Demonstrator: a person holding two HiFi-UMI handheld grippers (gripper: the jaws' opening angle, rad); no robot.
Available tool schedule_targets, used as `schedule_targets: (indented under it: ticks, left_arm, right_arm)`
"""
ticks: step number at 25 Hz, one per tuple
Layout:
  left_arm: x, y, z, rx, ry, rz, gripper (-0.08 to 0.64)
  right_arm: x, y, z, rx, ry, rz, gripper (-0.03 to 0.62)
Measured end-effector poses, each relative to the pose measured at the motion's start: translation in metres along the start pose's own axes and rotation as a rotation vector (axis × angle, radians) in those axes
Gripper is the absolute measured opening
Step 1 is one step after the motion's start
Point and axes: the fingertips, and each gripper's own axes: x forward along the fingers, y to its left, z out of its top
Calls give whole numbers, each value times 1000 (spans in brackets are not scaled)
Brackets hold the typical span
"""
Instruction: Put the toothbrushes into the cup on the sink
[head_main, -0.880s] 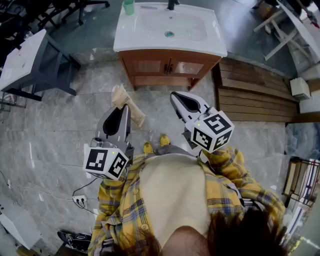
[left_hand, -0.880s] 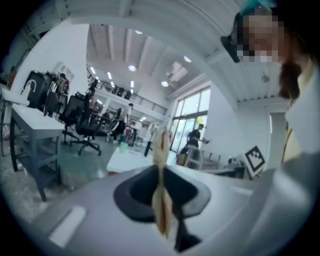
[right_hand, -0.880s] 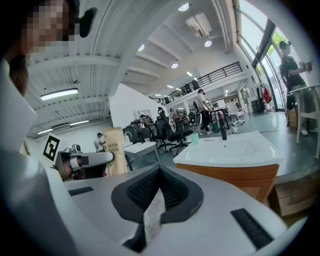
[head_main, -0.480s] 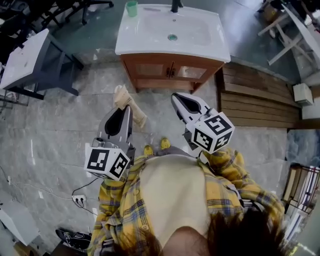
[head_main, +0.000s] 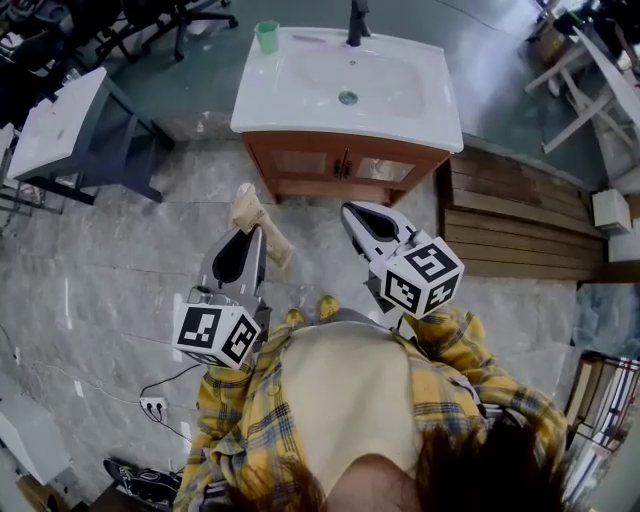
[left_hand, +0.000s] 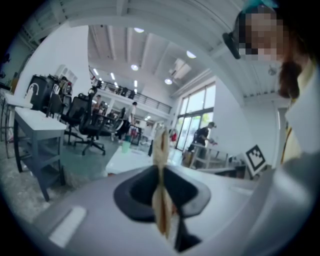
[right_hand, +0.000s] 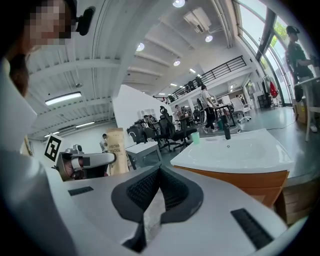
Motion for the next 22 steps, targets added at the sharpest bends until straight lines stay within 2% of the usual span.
schedule_targets:
  ticks: [6, 12, 22]
  left_arm:
    - [12, -6, -1, 14, 15, 3, 34]
    - [20, 6, 0, 8, 20, 19, 34]
    - [68, 42, 8, 10, 31, -64, 34]
  right_arm:
    - [2, -18, 1, 9, -1, 4, 14]
    - [11, -22, 2, 10, 7, 8, 14]
    - [50, -44, 13, 7, 12, -61, 14]
